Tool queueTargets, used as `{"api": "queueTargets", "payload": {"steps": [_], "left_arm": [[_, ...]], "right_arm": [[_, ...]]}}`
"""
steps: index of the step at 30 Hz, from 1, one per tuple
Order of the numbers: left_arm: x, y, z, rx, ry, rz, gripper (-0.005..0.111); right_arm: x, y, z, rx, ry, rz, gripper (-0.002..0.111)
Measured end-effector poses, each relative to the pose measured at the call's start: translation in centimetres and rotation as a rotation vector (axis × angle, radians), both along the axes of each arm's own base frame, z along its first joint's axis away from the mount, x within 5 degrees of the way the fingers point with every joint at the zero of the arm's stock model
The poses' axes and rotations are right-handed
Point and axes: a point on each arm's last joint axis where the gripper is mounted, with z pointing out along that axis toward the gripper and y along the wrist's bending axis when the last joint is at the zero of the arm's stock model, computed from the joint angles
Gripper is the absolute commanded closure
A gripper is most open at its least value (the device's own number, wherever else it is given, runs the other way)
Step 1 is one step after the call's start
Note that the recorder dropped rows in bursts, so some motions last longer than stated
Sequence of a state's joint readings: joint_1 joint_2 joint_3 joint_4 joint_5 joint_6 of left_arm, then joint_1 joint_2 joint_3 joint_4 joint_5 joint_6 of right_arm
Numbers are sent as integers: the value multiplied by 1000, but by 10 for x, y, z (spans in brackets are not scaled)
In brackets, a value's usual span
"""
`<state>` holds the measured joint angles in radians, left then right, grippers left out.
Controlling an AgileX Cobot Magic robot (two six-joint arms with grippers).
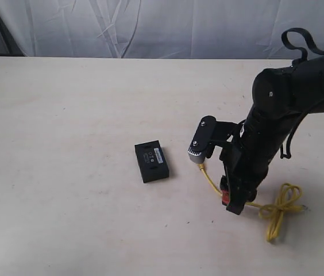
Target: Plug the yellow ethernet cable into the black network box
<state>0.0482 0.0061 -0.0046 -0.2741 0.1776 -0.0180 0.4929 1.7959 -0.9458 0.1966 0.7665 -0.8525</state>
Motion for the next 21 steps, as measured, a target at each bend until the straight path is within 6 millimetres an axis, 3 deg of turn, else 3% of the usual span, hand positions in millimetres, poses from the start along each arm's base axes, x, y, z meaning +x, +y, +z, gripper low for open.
{"api": "queueTargets", "payload": {"steps": [6, 13, 18, 21], "left_arm": [[0, 0, 0, 0, 0, 0, 106], [0, 0, 0, 0, 1, 0, 106], [0, 0, 0, 0, 1, 0, 106], [0, 0, 0, 0, 1, 0, 106]], "right_arm": [[2, 3, 7, 39, -10, -80, 42], [19, 15, 32, 144, -25, -499, 43], [31, 21, 26, 162, -29, -582, 58], [37, 23, 17, 149, -25, -583, 55]]}}
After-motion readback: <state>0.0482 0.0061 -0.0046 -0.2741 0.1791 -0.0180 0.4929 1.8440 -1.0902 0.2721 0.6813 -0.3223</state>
